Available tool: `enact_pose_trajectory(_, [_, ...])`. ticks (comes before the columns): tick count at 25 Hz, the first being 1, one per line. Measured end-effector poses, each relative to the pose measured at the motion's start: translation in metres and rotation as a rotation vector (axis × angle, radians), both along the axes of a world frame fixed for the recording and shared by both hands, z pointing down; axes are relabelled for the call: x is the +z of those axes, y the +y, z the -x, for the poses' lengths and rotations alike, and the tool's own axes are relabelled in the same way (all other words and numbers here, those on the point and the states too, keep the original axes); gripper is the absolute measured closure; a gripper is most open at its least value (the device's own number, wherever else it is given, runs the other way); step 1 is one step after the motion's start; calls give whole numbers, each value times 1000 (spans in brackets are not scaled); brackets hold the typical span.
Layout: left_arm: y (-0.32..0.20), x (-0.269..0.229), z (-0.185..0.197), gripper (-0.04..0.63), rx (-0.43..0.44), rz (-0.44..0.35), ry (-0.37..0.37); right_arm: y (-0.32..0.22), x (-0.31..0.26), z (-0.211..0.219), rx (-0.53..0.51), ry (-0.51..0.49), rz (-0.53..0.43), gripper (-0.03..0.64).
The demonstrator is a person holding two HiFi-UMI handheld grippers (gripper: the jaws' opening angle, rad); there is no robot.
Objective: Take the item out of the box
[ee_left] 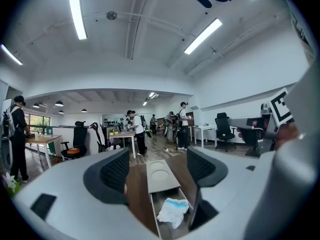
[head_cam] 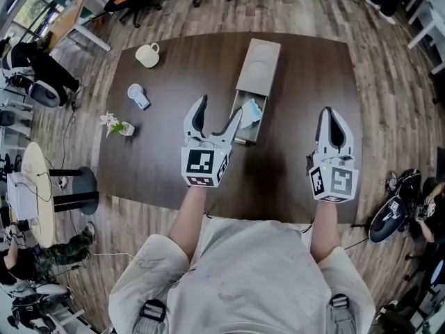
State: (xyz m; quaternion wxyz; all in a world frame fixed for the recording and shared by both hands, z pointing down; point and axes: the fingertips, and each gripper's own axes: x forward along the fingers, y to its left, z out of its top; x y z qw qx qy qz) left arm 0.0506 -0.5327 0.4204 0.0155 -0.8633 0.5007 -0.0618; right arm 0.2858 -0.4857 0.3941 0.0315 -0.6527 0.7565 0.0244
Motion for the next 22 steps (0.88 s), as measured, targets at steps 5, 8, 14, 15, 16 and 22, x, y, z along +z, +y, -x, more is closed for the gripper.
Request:
enact_pose_trajectory(5, [-12,24,-5,239,56,38,-82,-9,18,4,3,-2,43,617])
enact_pose_trajectory(8, [-17,47,-11,239,131,87,-156,-16,27,7,2,-1,64,615])
enact_pose_trajectory(14, [-23,100,-26,239,293,197,-321,-24,49,16,-8,-1,117,615])
enact_pose_trajectory(15, [-23,111,-29,239,321,223,-346,-26,52,18,-10,-1,125,615])
enact_pose_trajectory(16, [-23,121,-33,239,349,247,-371,-28,55,19,-12,-1,131,615])
enact_pose_trajectory(22, [-23,168,-45,245,484,341,-558,-37,70,25,-13,-4,161,615])
